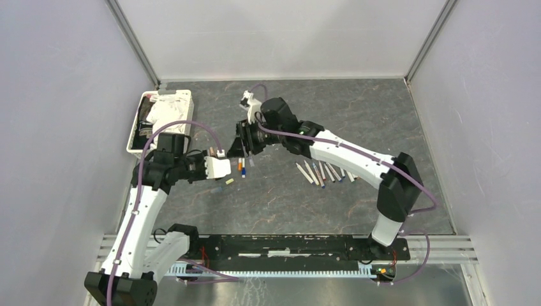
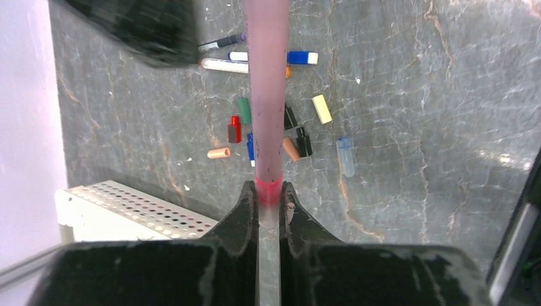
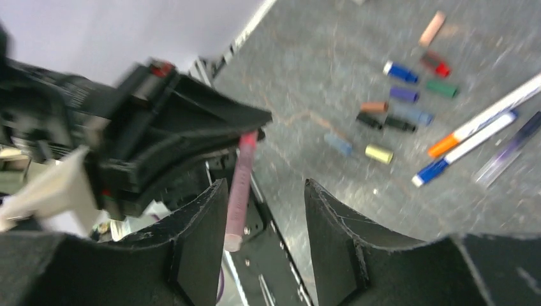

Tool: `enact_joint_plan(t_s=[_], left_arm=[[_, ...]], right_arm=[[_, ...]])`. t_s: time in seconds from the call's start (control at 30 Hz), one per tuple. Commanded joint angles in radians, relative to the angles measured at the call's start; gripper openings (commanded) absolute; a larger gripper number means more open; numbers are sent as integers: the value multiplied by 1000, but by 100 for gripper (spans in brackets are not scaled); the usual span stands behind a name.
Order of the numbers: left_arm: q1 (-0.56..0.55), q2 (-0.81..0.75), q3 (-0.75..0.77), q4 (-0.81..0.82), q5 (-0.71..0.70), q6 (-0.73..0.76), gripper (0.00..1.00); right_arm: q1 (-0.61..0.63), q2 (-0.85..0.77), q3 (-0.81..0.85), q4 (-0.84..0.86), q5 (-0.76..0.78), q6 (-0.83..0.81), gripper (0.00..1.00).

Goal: Open the pen caps
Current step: Pick up the pen from the center of the board, then open the pen cap from the pen.

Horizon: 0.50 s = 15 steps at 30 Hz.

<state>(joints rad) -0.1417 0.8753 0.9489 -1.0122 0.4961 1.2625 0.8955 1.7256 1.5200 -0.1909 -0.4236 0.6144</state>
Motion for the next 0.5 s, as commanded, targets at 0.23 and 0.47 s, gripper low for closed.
enact_joint_plan(t_s=[0.23, 0.47], left_arm=[[-31, 8, 15, -46, 4, 231, 2], [-67, 27, 22, -46, -19, 249, 2]], right_arm=[[35, 87, 72, -34, -179, -16, 50], [60, 163, 102, -5, -237, 10, 46]])
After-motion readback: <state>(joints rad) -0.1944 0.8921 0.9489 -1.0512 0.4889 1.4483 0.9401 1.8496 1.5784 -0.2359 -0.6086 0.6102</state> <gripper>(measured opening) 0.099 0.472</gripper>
